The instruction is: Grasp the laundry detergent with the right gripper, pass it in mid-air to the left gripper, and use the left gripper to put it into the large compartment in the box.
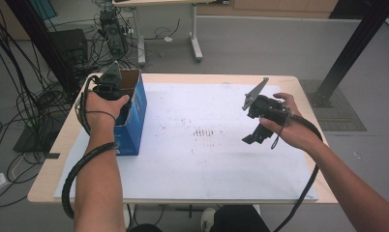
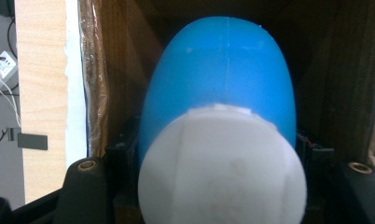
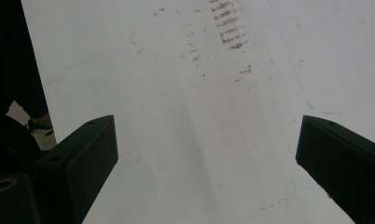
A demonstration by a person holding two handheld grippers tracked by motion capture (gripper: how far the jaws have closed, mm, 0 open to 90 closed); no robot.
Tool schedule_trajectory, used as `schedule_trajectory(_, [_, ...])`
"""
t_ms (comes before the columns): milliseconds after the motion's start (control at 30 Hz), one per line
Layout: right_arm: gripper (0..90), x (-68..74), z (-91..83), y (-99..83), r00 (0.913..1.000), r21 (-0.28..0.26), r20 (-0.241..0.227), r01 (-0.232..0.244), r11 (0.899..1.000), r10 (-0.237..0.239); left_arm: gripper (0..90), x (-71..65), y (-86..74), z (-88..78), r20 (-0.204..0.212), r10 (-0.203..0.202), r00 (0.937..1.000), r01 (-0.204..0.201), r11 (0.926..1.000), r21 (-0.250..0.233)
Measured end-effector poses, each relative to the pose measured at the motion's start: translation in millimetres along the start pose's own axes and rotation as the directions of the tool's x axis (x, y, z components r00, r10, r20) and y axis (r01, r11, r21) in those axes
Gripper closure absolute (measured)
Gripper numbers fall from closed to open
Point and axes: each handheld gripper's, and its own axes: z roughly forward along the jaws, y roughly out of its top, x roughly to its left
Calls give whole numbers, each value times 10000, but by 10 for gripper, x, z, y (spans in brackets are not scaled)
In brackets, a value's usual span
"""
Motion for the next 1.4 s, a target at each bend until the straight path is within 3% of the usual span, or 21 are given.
schedule_trajectory(300, [55,9,-19,17,10000,0,38,33,10000,-33,298,-6,2,-80,84,74,9999,-73,9999,-93])
schedule_trajectory(767, [55,40,-65,98,9999,-34,73,91,10000,-90,219,-11,-51,-583,-418,401,9983,-433,9959,-788])
schedule_trajectory(933, [56,13,-108,119,10000,20,51,29,10000,-29,149,-31,-95,-744,-244,599,9979,-622,9921,-1087])
schedule_trajectory(1167, [55,-116,-149,119,9996,-16,108,-257,9997,257,65,-310,-148,-964,-319,1697,9850,-1725,9749,-1409])
schedule_trajectory(1400, [56,-230,-165,35,9985,78,119,-528,9986,527,15,-632,-165,-1036,-143,2496,9683,-2487,9561,-1549])
